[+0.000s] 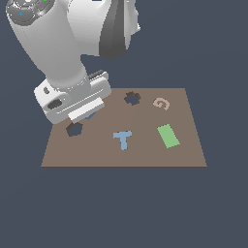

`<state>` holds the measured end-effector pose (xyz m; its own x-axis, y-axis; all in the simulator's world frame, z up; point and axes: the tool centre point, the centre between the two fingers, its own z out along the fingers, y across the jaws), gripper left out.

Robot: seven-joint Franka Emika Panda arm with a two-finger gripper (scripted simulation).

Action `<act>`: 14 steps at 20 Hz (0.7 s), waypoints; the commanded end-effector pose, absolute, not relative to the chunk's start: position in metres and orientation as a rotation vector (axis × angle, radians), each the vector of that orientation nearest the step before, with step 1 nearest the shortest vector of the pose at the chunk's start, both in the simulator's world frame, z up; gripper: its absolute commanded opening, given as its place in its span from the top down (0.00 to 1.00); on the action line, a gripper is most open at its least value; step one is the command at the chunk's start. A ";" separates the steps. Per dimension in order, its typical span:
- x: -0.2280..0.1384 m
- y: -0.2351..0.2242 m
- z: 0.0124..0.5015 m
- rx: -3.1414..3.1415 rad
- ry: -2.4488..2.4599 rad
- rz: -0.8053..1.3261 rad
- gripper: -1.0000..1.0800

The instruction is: Insert a designated object into the corresponding slot on a board.

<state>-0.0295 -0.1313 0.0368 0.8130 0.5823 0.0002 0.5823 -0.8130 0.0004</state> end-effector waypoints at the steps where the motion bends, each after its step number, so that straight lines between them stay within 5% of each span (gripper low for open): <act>1: -0.019 -0.134 0.038 3.037 0.801 0.001 1.00; 14: 0.018 -0.156 0.040 3.137 0.155 0.001 1.00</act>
<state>0.0148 -0.1528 0.0397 0.9904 0.1380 0.0002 0.1380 -0.9904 0.0010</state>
